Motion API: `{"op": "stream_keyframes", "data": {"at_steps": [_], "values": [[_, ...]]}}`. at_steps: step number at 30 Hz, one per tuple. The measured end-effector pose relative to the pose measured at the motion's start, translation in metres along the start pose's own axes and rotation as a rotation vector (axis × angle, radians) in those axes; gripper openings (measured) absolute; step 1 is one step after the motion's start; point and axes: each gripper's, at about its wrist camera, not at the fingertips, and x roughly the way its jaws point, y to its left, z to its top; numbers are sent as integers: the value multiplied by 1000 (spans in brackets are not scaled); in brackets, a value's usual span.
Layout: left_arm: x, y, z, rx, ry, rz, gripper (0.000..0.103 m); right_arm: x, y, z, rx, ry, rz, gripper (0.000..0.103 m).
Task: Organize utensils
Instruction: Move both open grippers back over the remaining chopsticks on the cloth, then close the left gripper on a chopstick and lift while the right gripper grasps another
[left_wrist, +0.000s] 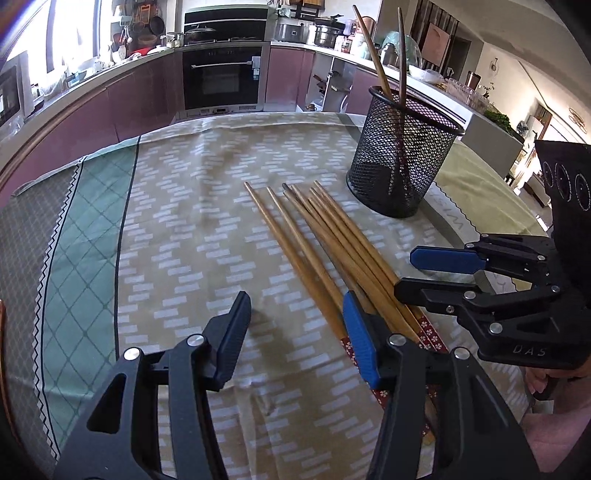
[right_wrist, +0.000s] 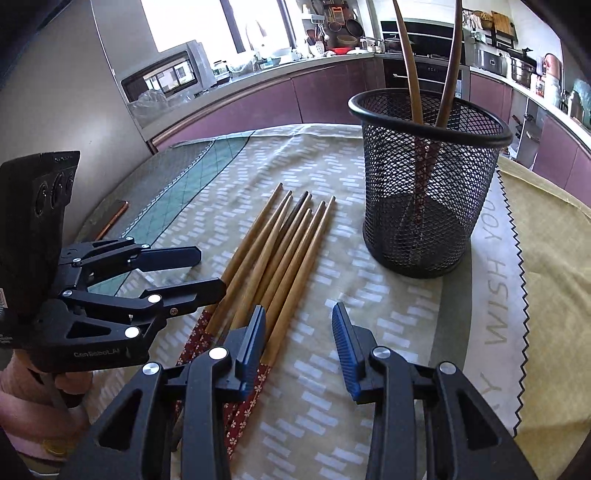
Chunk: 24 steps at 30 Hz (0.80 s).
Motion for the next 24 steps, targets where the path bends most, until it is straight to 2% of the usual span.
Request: {"op": "stream_keyframes", "data": {"at_steps": [15, 17, 24], "values": [[0, 3, -2, 12, 25, 15, 40, -2, -1, 0, -29, 10, -61, 34], [0, 3, -1, 15, 25, 20, 39, 0, 0, 0, -37, 18, -76, 30], [11, 1, 10, 17, 25, 40, 37, 11, 8, 10, -71, 16, -121, 25]]}}
